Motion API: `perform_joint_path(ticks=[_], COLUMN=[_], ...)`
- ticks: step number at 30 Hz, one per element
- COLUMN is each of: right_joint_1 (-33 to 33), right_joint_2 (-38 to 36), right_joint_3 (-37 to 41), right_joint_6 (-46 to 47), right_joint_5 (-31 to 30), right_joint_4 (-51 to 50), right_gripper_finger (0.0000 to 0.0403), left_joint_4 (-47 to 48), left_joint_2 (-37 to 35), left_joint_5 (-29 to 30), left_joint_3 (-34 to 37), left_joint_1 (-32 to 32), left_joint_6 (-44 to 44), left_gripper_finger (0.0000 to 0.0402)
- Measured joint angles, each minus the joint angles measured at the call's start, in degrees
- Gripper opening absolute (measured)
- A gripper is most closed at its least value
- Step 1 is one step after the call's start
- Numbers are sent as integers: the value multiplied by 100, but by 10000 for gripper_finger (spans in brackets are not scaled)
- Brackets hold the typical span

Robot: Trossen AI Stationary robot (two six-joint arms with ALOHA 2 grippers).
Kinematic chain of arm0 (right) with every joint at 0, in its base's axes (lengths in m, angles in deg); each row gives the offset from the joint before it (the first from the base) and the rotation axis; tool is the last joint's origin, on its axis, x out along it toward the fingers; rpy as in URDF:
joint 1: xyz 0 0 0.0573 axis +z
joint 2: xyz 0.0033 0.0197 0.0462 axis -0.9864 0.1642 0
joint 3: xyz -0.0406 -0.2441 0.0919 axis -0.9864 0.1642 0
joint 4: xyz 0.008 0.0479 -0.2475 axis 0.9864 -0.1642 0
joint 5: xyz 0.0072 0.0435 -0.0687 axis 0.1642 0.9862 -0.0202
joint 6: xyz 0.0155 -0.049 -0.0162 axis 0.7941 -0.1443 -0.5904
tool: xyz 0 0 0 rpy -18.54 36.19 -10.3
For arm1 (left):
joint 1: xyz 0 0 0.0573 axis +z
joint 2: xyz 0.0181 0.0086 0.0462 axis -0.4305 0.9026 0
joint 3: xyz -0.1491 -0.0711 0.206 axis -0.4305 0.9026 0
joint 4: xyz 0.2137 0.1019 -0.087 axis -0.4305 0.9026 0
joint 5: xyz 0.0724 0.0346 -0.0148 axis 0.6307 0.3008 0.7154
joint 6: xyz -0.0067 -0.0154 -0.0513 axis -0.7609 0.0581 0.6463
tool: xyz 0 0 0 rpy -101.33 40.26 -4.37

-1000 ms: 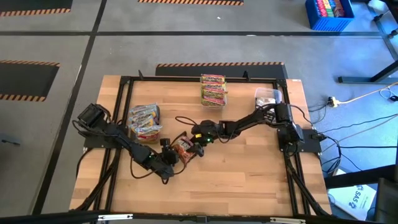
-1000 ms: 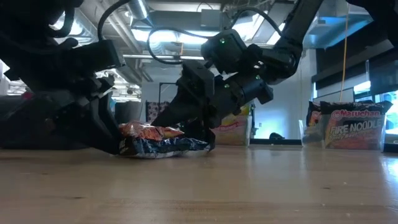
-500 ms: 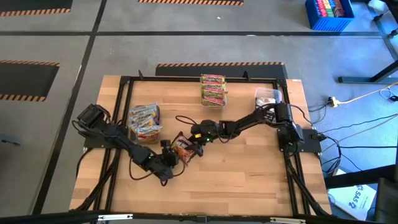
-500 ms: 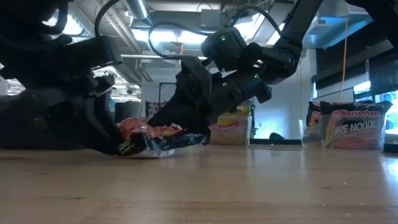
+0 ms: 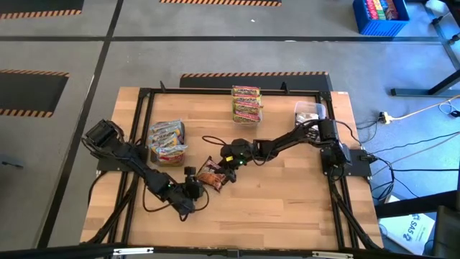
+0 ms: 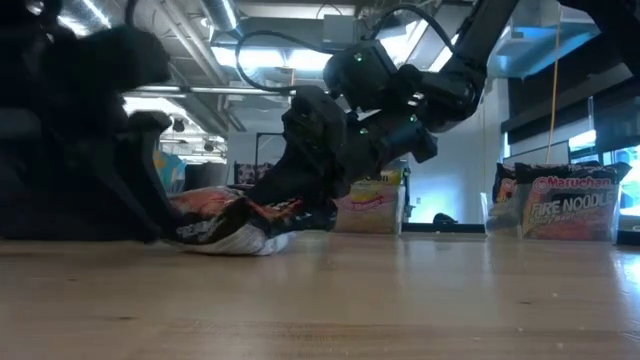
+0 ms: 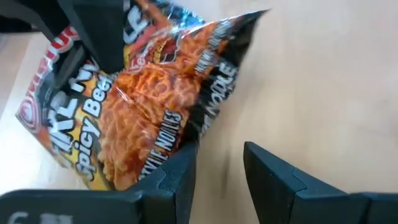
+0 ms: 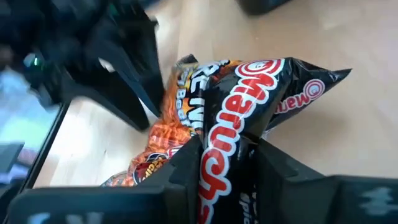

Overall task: Sort Maruchan noodles
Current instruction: Put the black noodle pack into the bottom transparent bin

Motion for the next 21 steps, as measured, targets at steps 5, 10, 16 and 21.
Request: perform_joint_path(ticks=[5, 10, 16, 21], right_joint_1=[-41, -62, -60, -64], right_joint_2=[-240, -700, -1584, -2527], right_joint_3=[12, 12, 12, 14], right_joint_6=[-321, -736, -1521, -1883], right_joint_5=[60, 26, -495, -698], right_joint_4=[-448, -1098, -2456, -3315], right_gripper_finger=[89, 89, 89, 89], left_joint_4=[139, 343, 345, 345], left_joint_2=[-416, -782, -1008, -1010], left_joint_5=[-150, -175, -235, -295], left_joint_3=[2, 2, 2, 2], left_joint_1=[-145, -213, -157, -33], left_joint_6=[185, 461, 614, 759], left_gripper_finger=[128, 128, 128, 128])
